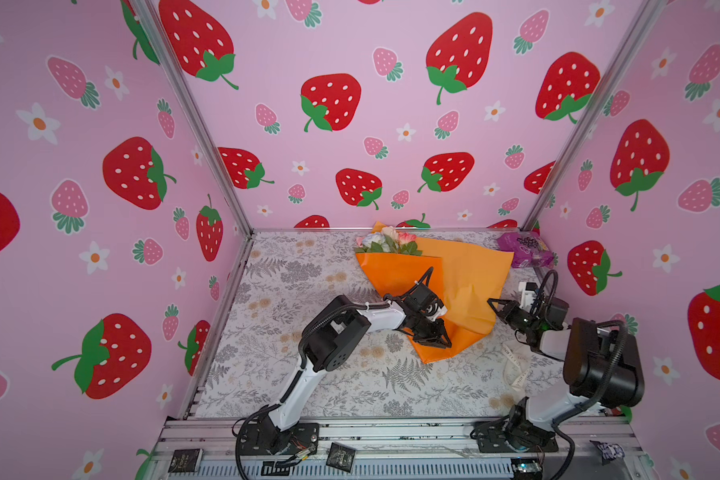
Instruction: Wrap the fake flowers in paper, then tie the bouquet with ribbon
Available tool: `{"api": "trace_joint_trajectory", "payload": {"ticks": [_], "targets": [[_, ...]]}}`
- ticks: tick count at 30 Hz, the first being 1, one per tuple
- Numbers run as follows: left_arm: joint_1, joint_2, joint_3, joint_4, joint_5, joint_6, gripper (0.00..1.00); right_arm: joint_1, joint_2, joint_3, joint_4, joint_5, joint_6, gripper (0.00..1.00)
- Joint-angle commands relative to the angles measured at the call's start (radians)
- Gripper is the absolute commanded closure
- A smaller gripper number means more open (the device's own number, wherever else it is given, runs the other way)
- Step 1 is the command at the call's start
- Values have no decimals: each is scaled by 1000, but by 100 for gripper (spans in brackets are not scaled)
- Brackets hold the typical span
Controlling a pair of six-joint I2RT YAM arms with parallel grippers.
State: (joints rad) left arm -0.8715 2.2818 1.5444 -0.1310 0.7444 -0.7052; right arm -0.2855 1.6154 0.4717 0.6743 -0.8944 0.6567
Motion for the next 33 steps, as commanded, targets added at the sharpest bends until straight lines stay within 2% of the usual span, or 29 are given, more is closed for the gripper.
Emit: {"api": "trace_joint_trajectory", "payload": {"ticks": [1, 7, 12, 16, 20, 24, 26, 33], "targets": [[-12, 37, 51, -26, -9, 1, 76, 12, -32, 24, -22, -1, -16, 100], [-11, 40, 38, -59, -72, -6, 76, 52, -107, 57, -83, 27, -38, 100], [-8, -7, -7, -26, -130, -35, 76, 126, -174, 123, -240, 96, -139, 100], [-8, -25, 11, 7, -105, -45, 76, 184, -212, 140, -298, 166, -162, 100], [-12, -51, -2, 107, -57, -84, 82, 208, -230, 148, -320, 194, -166, 100], [-17, -70, -18, 130, -57, -90, 87, 208, -232, 158, -331, 198, -167, 100], [-20, -76, -25, 145, -59, -95, 87, 208, -227, 161, -332, 196, -167, 100], [-29, 11, 35, 129, -29, -126, 88, 208, -221, 168, -334, 171, -162, 100]]}}
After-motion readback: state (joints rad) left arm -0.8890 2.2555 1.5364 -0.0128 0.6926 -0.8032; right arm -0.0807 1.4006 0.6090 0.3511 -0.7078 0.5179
